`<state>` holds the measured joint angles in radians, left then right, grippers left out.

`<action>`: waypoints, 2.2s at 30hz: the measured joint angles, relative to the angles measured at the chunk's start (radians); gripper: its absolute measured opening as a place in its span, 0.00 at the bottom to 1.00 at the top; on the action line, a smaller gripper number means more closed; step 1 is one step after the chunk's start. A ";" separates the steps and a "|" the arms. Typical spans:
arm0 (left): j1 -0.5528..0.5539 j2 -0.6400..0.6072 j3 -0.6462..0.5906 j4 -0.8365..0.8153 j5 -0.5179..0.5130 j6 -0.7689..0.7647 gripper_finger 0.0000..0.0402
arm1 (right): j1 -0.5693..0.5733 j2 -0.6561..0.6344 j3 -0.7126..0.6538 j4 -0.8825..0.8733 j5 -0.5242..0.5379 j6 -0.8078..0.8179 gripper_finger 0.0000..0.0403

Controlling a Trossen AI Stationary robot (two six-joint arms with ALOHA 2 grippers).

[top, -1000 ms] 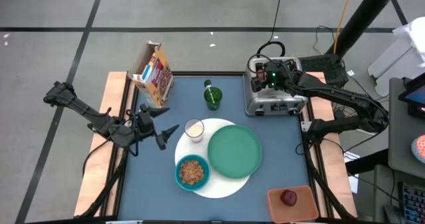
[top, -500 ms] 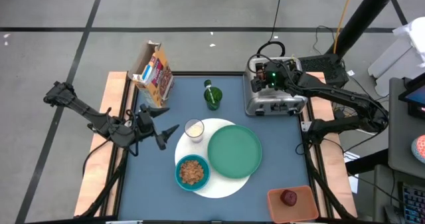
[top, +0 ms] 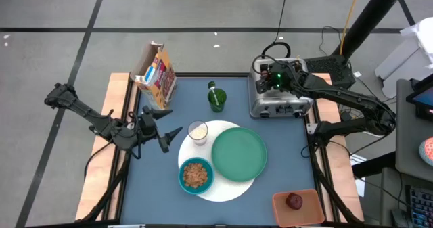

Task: Arrange a breakfast setting
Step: Put the toasted bread on the green plate

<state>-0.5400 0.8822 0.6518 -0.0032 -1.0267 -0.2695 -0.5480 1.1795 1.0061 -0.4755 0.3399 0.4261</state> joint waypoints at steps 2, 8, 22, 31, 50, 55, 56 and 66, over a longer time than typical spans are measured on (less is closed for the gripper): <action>0.000 0.000 0.000 0.000 0.000 0.000 0.98 | 0.000 0.000 0.000 0.000 0.000 0.000 0.35; 0.000 0.000 0.000 0.000 0.000 0.000 0.98 | 0.000 0.000 0.000 0.000 0.001 0.001 0.28; 0.000 0.000 0.000 0.000 0.000 0.000 0.98 | 0.000 0.000 -0.001 0.029 0.001 0.017 0.22; 0.000 0.000 0.000 0.000 0.000 0.000 0.98 | 0.000 -0.029 -0.001 0.036 0.001 0.007 0.22; 0.000 0.000 0.000 0.000 0.000 0.000 0.98 | 0.000 -0.171 -0.001 0.050 0.003 0.002 0.22; 0.000 0.000 0.000 0.000 0.000 0.000 0.98 | 0.000 -0.224 -0.001 0.049 0.001 0.003 0.22; 0.000 0.000 0.000 0.000 0.000 0.000 0.98 | 0.000 -0.235 -0.001 0.049 0.001 0.003 0.22; 0.000 0.000 0.000 0.000 0.000 0.000 0.98 | 0.000 -0.307 -0.001 0.046 -0.053 0.007 0.22</action>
<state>-0.5400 0.8822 0.6518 -0.0034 -1.0267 -0.2699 -0.5479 0.8728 1.0054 -0.4294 0.2864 0.4335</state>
